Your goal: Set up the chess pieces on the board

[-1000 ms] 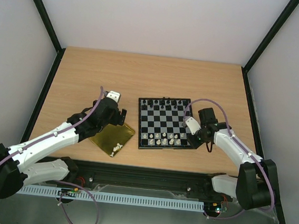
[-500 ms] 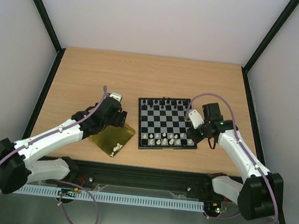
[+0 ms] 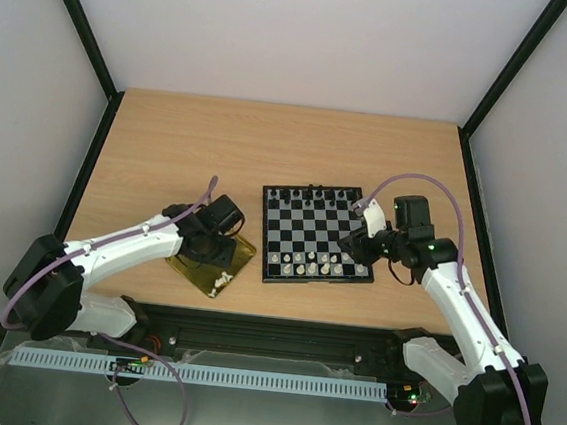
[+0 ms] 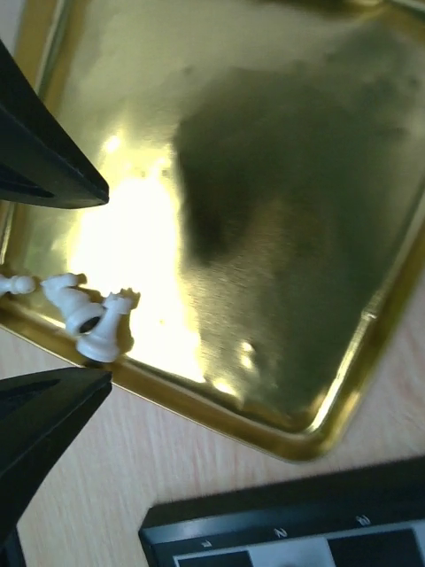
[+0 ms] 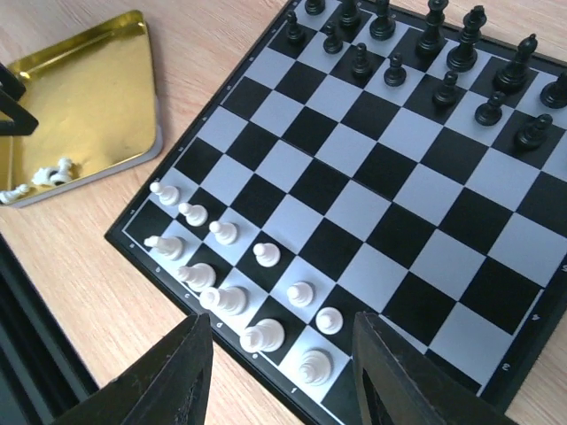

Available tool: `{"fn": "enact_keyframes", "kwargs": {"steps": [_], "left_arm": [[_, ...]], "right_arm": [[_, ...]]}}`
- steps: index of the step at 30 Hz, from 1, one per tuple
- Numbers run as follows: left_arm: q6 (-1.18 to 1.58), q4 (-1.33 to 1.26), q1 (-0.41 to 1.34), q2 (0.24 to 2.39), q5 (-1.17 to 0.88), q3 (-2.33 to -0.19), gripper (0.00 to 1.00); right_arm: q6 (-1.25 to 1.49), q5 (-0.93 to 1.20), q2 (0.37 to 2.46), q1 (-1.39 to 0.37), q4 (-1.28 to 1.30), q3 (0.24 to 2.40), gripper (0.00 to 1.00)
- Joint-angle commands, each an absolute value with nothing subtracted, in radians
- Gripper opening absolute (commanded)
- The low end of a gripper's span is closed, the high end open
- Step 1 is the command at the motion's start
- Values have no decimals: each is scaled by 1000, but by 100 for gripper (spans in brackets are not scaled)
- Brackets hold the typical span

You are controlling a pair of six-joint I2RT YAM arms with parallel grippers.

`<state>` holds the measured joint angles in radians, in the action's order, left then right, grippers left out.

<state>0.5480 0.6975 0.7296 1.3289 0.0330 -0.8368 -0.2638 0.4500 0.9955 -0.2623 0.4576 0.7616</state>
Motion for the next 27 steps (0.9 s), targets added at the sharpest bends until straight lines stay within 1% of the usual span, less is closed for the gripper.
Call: {"fn": "enact_keyframes", "kwargs": {"steps": [1, 4, 6, 8, 17, 22, 27], "left_arm": [[632, 770, 738, 1300, -30, -787, 47], [655, 740, 759, 1321, -62, -748, 44], [666, 725, 781, 1349, -63, -732, 38], [680, 716, 806, 1374, -59, -725, 35], [694, 703, 836, 1444, 5, -734, 34], [663, 688, 827, 1510, 53, -763, 34], [634, 644, 807, 1550, 57, -791, 34]], "right_arm": [[-232, 526, 925, -262, 422, 725, 47], [-233, 550, 889, -261, 419, 711, 49], [-234, 555, 885, -262, 419, 713, 49], [-236, 553, 889, -262, 421, 712, 49], [-243, 551, 890, -262, 427, 712, 49], [-246, 549, 891, -262, 428, 710, 49], [-247, 546, 890, -261, 428, 709, 50]]}}
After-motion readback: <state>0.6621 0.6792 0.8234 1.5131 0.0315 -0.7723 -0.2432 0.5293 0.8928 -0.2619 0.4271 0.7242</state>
